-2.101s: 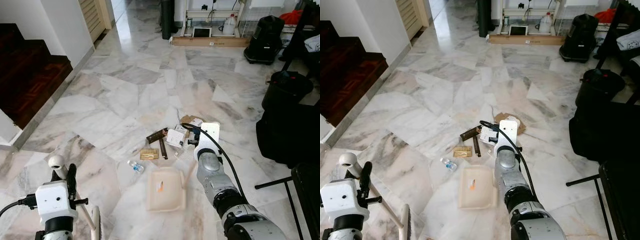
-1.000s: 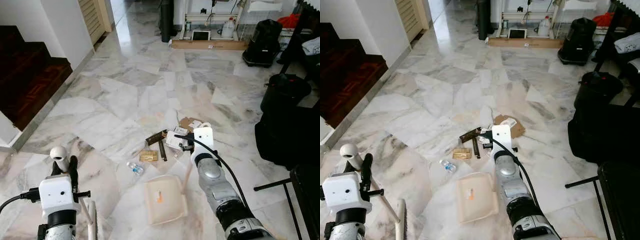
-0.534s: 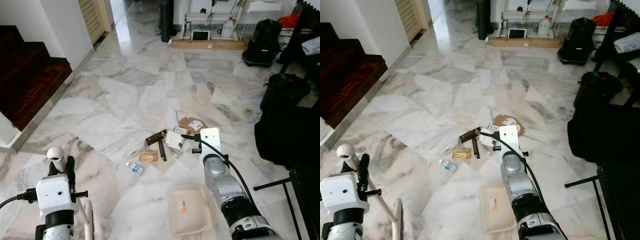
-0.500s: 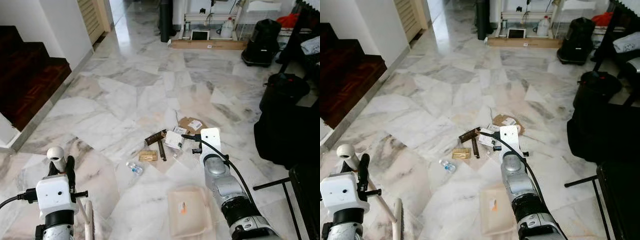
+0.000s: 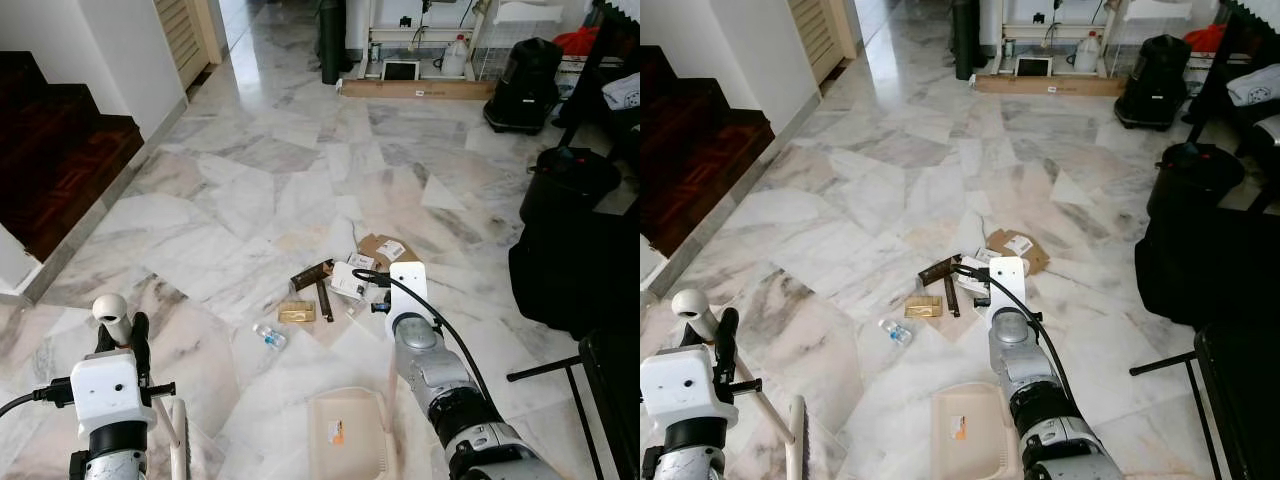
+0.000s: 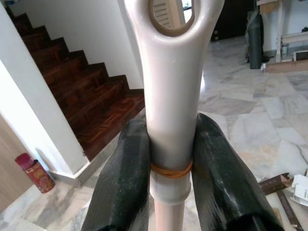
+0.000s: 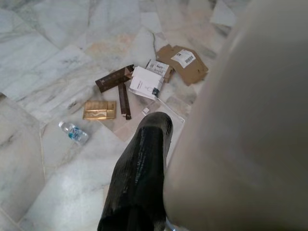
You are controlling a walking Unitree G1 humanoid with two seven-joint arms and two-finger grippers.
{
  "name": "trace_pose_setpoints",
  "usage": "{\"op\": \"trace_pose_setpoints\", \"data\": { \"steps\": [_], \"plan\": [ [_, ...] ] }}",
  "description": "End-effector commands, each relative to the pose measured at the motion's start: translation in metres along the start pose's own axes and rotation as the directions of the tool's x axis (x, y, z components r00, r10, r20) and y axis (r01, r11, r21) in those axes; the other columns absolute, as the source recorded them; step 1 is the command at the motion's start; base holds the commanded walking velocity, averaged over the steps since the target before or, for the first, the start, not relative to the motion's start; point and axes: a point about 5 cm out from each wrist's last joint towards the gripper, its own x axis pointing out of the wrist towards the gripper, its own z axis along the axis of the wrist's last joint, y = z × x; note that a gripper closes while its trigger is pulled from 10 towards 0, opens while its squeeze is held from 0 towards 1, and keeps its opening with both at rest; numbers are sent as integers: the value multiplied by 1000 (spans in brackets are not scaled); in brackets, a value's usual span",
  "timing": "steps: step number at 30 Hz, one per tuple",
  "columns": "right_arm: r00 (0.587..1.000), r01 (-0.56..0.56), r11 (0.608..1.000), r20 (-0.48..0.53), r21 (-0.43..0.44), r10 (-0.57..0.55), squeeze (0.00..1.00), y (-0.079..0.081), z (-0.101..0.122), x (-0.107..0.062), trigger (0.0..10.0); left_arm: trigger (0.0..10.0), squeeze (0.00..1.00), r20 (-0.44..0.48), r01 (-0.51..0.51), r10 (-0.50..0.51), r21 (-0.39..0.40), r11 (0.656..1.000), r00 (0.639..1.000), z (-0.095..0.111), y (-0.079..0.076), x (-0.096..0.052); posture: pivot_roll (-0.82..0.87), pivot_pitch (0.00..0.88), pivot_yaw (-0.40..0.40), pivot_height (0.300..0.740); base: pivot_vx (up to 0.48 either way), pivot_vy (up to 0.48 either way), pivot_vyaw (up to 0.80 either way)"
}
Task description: Sweep floor
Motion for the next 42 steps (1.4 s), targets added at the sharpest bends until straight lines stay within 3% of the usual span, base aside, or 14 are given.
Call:
{"op": "trace_pose_setpoints", "data": {
  "steps": [1,6,10,17,27,33,39,42],
  "plan": [
    [1000,-5,1000,-27,14,5,0,3,-5,0,10000,10000,0,27,-4,3,24,1000,1000,7,4,0,14,135,75,740,0,0,0],
    [1000,-14,998,25,65,12,0,8,3,1,10000,10000,0,19,0,0,29,1000,1000,7,5,-2,21,145,79,740,0,0,0],
    [980,-88,996,180,30,81,0,17,18,-2,10000,10000,0,5,6,-6,31,1000,1000,5,5,-4,24,150,82,740,0,0,0],
    [964,-93,995,249,-24,96,0,19,22,-4,10000,10000,0,-14,22,-22,24,999,1000,3,4,-5,24,153,86,740,0,0,0],
    [964,-93,995,249,-29,98,0,16,23,-3,10000,10000,0,-27,37,-36,24,999,999,1,3,-5,22,147,87,740,0,0,0],
    [983,-48,999,178,-1,47,0,10,32,0,10000,10000,0,-23,37,-36,25,999,999,1,4,-3,8,142,89,740,0,0,0],
    [987,-68,997,146,25,64,0,18,32,3,10000,10000,0,-21,44,-43,22,999,999,1,2,-2,13,141,90,740,0,0,0],
    [979,-102,994,179,28,96,0,25,44,2,10000,10000,0,-23,43,-42,25,999,999,0,2,-2,22,140,88,740,0,0,0]
  ]
}}
